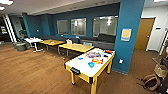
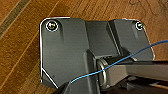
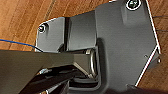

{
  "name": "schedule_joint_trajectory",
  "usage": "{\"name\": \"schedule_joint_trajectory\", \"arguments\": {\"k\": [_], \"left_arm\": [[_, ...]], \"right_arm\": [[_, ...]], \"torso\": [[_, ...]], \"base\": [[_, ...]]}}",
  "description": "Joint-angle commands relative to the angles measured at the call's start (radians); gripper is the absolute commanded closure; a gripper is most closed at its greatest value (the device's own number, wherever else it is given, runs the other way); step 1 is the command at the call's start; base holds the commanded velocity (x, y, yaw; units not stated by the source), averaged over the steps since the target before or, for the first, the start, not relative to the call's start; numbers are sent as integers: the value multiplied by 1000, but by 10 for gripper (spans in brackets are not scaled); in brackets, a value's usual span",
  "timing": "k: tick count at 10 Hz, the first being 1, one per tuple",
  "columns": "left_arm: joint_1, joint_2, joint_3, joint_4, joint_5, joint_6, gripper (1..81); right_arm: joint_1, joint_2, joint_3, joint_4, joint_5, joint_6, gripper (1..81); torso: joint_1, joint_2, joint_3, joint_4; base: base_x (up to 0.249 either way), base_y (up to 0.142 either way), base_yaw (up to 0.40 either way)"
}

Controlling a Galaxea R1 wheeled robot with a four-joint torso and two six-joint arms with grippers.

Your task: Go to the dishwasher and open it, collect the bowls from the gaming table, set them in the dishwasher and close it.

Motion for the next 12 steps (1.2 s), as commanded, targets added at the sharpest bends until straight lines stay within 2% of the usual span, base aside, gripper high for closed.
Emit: {"name": "schedule_joint_trajectory", "arguments": {"k": [1,8,12], "left_arm": [[-54,-5,3,1,47,6,10],[-54,-8,3,4,45,7,10],[-54,-8,4,1,45,7,10]], "right_arm": [[47,0,6,-14,-39,-2,10],[44,-3,5,-11,-39,-2,10],[42,-3,6,-10,-39,-2,10]], "torso": [[0,0,0,0],[0,0,0,0],[0,0,0,0]], "base": [[191,0,0],[191,66,0],[174,102,0]]}}
